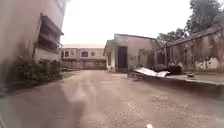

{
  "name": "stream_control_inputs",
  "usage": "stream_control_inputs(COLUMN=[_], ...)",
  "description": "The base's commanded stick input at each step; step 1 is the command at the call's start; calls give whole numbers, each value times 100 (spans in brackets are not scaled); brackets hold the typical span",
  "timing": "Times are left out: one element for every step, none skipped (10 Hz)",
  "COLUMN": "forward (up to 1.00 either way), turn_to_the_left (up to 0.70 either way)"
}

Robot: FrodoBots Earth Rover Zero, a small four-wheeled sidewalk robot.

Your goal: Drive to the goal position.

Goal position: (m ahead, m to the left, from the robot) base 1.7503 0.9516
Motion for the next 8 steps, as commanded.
stream_control_inputs(forward=[70, 70, 70, 70, 70, 70, 70, 70], turn_to_the_left=[0, 0, 0, 0, 0, 0, 2, 8])
